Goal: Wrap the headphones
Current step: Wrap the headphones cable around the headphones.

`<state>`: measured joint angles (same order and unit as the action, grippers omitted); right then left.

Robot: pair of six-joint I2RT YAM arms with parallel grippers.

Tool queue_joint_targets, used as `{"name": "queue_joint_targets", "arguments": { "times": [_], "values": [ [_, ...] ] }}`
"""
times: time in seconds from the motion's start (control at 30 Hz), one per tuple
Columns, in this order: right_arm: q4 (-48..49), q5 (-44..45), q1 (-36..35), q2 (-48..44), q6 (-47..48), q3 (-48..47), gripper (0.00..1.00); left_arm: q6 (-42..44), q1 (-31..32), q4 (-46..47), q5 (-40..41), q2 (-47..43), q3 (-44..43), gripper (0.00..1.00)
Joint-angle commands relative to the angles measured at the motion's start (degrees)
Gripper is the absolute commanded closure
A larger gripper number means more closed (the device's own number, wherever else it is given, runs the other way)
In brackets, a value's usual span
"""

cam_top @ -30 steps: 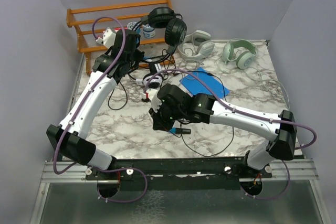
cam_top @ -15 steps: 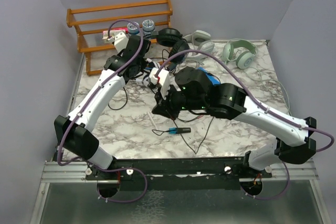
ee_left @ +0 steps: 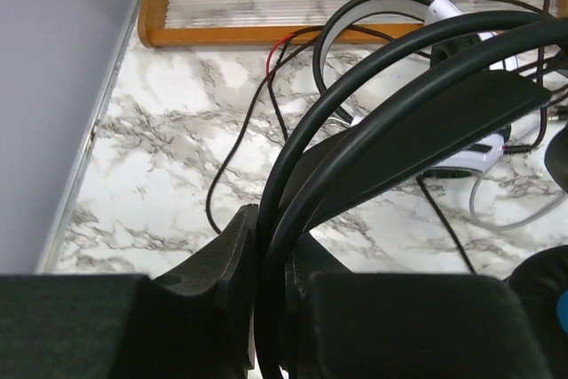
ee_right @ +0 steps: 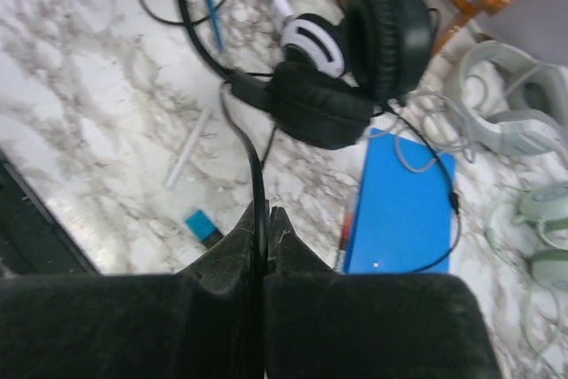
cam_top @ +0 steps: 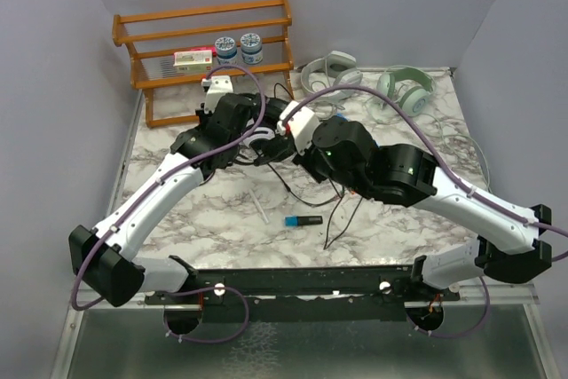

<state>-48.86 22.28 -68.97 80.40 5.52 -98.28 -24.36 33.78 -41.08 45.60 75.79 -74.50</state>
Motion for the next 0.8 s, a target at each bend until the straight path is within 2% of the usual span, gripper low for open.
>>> {"name": "queue_joint_targets", "arguments": {
  "times": [0.0, 0.1, 0.2, 0.33, 0.5, 0.67, 0.77],
  "values": [
    [7.39, 10.16, 3.40, -3.84, 3.71, 3.85, 0.99, 11.84, 0.80, 7.18, -5.78, -5.90, 2.59, 1.00],
    [13.02, 7.17, 7.02, -4.81, 5.37, 7.09, 0.99, 14.78, 1.07, 6.16, -12.70, -7.41, 2.97, 1.00],
    [18.07, 4.50, 10.10, -4.41, 5.98, 9.19, 0.99, 15.58, 1.64, 3.14, -16.22, -7.06, 1.84, 1.00],
    [19.66, 2.44, 16.44, -0.89, 6.53, 7.28, 0.98, 16.92, 2.38, 1.18, -19.41, -8.56, 1.68, 1.00],
    [21.39, -1.67, 22.24, 3.43, 7.28, 4.93, 0.95, 18.19, 2.40, -0.90, -28.26, -10.50, 1.68, 1.00],
    [23.31, -10.74, 28.40, 5.45, 4.08, 5.48, 0.94, 17.39, 2.43, -1.95, -36.77, -11.44, 1.43, 1.00],
    [25.71, -18.75, 32.73, 5.56, 1.01, 7.65, 0.87, 17.61, 2.42, -2.67, -42.23, -11.98, 0.77, 1.00]
  ]
}}
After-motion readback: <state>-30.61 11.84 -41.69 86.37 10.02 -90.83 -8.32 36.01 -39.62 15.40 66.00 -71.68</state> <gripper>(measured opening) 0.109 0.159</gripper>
